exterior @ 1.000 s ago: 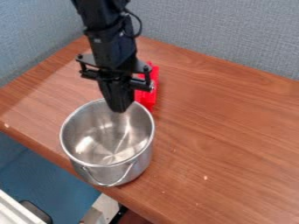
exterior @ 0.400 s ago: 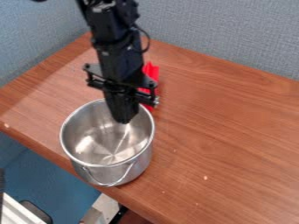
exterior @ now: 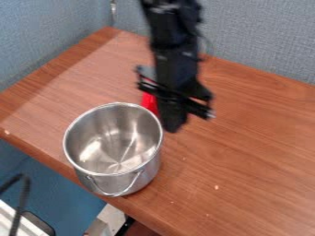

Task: Move the red object from the metal pot to the table

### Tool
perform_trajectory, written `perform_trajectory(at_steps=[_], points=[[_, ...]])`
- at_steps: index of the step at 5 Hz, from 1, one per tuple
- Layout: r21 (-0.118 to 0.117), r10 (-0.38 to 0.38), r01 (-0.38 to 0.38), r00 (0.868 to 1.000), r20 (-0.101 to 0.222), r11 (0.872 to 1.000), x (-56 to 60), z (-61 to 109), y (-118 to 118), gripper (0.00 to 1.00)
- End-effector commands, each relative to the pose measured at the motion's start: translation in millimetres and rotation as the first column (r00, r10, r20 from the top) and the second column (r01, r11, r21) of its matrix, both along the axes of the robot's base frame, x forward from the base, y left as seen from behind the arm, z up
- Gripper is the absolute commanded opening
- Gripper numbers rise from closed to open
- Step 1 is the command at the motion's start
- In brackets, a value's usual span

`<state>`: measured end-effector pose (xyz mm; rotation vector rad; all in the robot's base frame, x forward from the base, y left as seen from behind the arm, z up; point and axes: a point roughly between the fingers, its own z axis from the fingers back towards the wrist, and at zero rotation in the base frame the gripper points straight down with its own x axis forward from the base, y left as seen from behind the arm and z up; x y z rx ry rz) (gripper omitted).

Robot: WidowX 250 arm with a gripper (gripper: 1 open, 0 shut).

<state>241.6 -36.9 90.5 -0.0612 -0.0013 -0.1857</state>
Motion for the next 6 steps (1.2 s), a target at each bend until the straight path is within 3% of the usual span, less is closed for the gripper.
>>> perform_trajectory(at_steps=[1,2,3,4,5,6], points=[[0.007,0.01,-0.01,1.0,0.027,1.0,17.4,-4.4,-14.6,0.0],[0.011,0.024,-0.025,0.999,0.04,1.0,16.2,-14.4,-19.3,0.0],[0.026,0.037,-0.038,0.999,0.033,0.999,14.9,-30.7,-26.0,0.0],[0.019,0.068,-0.069,0.996,0.056,0.997,18.2,-32.1,-22.1,0.0],[0.035,0.024,-0.027,0.997,0.07,0.999,22.3,-32.2,-21.0,1.0],[0.056,-0.018,0.014,0.997,0.081,0.998,23.3,-32.1,-20.3,1.0]])
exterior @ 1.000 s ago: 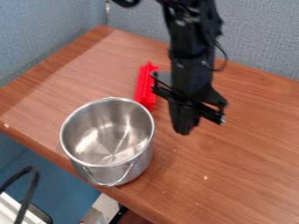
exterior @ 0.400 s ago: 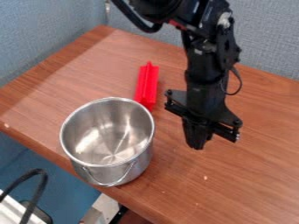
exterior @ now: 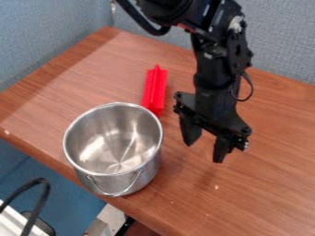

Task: Move the red object from the metal pot to the table

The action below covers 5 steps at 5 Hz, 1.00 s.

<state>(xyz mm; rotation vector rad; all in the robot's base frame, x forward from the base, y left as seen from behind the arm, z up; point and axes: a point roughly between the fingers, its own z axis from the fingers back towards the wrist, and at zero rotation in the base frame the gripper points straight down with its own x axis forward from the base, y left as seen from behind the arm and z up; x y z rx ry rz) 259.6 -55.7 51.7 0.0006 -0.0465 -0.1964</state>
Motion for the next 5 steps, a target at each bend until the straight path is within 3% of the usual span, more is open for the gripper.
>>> perform_trajectory(at_steps=[1,2,3,4,5], points=[[0.01,-0.031,0.03,0.999,0.032,0.999,16.1,-2.8,3.5,0.0],[0.019,-0.054,0.053,0.997,0.046,0.998,29.4,-14.0,4.3,0.0],[0.013,-0.061,0.06,0.993,0.097,0.998,38.1,1.5,7.7,1.0],[0.017,-0.09,0.089,0.991,0.103,0.996,41.9,-5.6,2.6,0.0],[0.021,-0.107,0.105,0.99,0.088,0.994,45.2,-11.6,2.8,0.0]])
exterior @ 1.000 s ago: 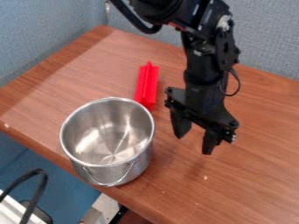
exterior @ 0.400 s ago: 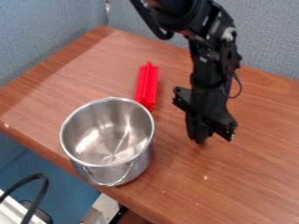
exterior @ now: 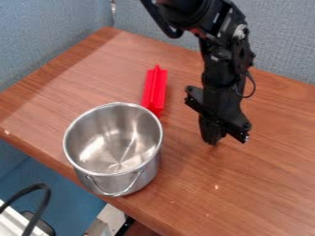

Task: Move the red object from the metal pot to the table

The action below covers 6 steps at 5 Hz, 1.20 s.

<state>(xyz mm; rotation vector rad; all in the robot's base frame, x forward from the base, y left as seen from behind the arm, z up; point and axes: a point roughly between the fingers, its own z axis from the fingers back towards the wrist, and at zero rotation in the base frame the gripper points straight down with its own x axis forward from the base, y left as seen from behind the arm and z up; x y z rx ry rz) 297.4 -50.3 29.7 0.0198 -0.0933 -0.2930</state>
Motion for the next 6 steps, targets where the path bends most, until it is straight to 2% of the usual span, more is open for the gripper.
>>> perform_trajectory(at_steps=[1,2,3,4,5,6], points=[[-0.003,-0.057,0.057,0.998,0.03,0.998,9.0,5.7,-9.8,1.0],[-0.002,-0.116,0.116,0.993,0.019,0.993,8.1,5.3,-19.9,0.0],[-0.006,-0.199,0.199,0.98,0.006,0.98,2.5,11.3,-25.9,0.0],[-0.008,-0.267,0.267,0.964,0.0,0.964,4.3,18.6,-29.1,1.0],[-0.015,-0.308,0.308,0.951,0.0,0.951,-0.8,28.0,-17.3,0.0],[-0.019,-0.326,0.326,0.945,-0.015,0.945,-6.4,35.7,-4.1,0.0]])
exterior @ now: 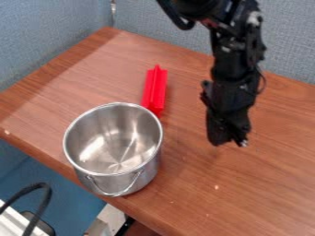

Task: Move the red object from the metal pot to the table

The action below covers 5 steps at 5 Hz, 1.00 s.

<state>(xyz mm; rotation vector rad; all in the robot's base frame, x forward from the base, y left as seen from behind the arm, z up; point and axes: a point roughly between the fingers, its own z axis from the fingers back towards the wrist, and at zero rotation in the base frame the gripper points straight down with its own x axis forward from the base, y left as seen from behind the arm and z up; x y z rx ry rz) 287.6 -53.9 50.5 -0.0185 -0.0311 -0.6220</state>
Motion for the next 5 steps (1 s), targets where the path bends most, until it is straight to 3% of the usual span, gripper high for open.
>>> perform_trajectory(at_steps=[1,2,3,4,5], points=[[-0.018,0.043,-0.042,0.998,0.042,0.999,-6.0,10.2,-6.0,0.0],[-0.028,0.083,-0.082,0.996,0.042,0.996,-15.0,1.9,-7.7,0.0],[-0.023,0.113,-0.111,0.992,0.06,0.993,-19.2,3.0,-5.6,1.0],[-0.021,0.158,-0.157,0.985,0.066,0.987,-19.4,12.6,3.8,1.0],[-0.018,0.236,-0.235,0.97,0.067,0.972,-13.6,13.1,12.4,0.0]])
